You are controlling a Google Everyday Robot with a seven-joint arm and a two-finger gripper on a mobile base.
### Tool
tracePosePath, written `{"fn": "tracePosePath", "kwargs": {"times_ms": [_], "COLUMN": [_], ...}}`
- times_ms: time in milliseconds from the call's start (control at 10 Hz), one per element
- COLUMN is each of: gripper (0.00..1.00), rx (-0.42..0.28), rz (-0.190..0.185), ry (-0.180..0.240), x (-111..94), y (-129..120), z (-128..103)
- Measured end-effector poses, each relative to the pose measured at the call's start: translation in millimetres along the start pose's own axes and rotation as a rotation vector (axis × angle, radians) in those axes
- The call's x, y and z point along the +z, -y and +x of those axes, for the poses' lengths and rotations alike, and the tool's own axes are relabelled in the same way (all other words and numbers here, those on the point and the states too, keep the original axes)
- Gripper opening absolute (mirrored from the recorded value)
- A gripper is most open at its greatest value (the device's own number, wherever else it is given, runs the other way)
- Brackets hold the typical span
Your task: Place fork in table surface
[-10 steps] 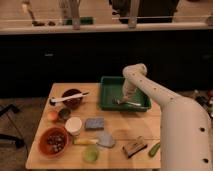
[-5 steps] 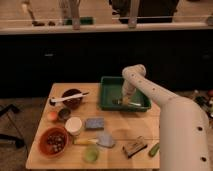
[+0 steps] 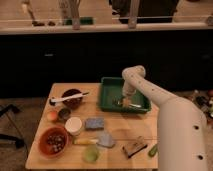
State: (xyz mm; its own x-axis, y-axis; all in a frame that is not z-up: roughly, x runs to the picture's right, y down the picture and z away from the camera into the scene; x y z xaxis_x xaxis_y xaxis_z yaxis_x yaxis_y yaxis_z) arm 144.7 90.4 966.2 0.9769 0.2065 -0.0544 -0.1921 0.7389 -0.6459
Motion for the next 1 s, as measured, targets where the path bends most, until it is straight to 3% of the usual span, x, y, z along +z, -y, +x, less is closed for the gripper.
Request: {"fn": "tracePosePath", "kwargs": {"times_ms": [200, 1000], "gripper": [0.77, 0.02], "rx": [0.003, -0.003], "rz": [-0.013, -0.016], "ry": [-0.012, -0.012], "x": [6.6, 2.2], "y": [0.1, -0.8], "z": [-1.1, -3.1]}}
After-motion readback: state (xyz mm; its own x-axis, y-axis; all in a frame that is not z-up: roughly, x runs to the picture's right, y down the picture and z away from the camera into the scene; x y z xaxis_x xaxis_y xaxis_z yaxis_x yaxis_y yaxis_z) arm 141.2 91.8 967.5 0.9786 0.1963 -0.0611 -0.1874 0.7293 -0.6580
